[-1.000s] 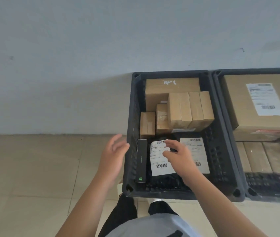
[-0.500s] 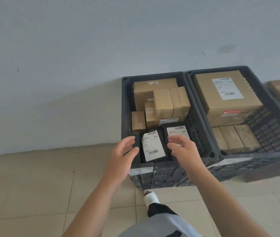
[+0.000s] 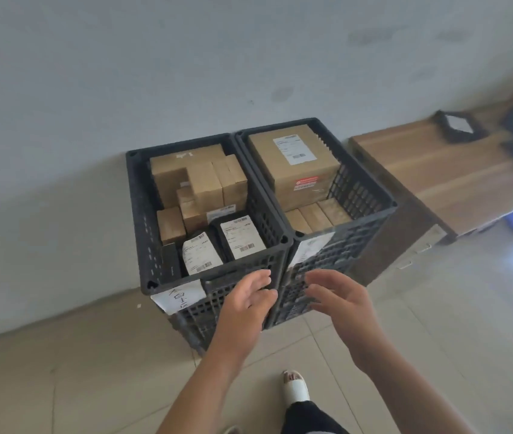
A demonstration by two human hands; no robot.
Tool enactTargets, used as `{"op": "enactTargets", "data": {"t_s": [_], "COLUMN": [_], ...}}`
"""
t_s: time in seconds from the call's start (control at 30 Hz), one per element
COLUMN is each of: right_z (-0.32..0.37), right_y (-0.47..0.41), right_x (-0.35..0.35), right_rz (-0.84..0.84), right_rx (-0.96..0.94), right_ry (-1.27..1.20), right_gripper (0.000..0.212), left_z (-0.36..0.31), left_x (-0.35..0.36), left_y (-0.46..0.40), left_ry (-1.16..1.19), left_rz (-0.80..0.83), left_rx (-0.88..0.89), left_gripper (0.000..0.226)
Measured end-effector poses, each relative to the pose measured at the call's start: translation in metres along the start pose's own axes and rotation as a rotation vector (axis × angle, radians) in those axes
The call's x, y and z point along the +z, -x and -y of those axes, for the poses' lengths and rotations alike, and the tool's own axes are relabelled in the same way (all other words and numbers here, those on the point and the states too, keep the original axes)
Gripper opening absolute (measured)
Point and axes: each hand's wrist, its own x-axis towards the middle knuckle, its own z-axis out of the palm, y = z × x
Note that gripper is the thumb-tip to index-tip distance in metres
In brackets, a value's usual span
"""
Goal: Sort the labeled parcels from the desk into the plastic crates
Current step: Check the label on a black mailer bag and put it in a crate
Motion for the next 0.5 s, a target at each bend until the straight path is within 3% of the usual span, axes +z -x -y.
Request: {"op": "enactTargets", "data": {"t_s": [0.23, 0.5], "right_z": [-0.02, -0.059], "right_y": [-0.014, -0.042], "right_x": [-0.121, -0.313], "right_rz": [-0.223, -0.475], "right_rx": [-0.021, 0.004], "right_ry": [-0.184, -0.384], "right_gripper": [0.018, 0.019], "left_z": [-0.033, -0.054], "left_x": [0.123, 0.336], "left_y": [-0.04, -0.086], "left_ry": [-0.11, -0.131], "left_rz": [0.167, 0.374], "left_rx": [0.048, 0.01], "left_gripper": [0.028, 0.026]}}
